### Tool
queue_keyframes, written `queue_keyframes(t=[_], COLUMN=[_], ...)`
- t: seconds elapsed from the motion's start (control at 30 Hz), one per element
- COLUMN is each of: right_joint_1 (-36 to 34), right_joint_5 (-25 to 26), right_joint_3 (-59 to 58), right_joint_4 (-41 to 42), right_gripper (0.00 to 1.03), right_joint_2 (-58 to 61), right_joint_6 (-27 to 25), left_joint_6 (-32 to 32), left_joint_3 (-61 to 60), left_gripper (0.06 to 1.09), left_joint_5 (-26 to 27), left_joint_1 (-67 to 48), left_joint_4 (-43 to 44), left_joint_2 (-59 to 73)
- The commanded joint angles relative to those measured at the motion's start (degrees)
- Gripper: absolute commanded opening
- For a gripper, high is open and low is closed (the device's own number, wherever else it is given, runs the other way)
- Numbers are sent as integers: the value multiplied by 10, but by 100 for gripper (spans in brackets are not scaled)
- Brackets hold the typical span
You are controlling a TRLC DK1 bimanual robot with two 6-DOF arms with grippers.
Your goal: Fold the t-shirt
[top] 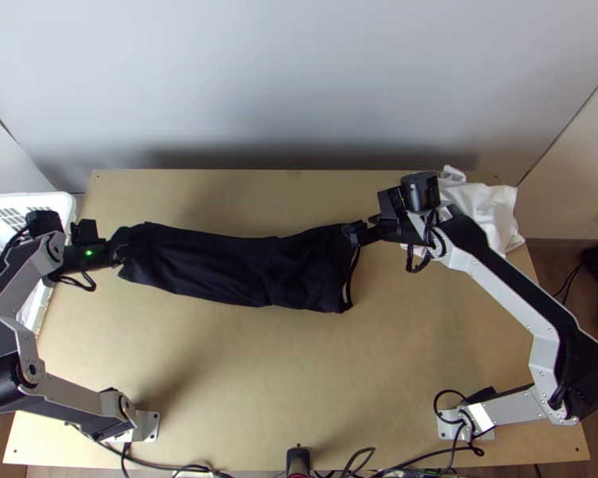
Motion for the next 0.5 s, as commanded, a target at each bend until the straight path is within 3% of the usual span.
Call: queue_keyframes(t=[0.0, 0.27, 0.47], right_joint_1=[7, 11, 12], right_joint_5=[2, 3, 4], right_joint_3=[-15, -28, -30], right_joint_4=[8, 21, 24], right_gripper=[98, 98, 98], right_joint_2=[-8, -10, -10], right_joint_6=[6, 8, 8], left_joint_6=[-6, -56, -129], left_joint_3=[54, 109, 116], left_gripper=[9, 9, 9], left_joint_5=[-10, -10, -9], left_joint_1=[-21, -110, -194], left_joint_4=[-32, -31, 27], left_joint_2=[3, 7, 10])
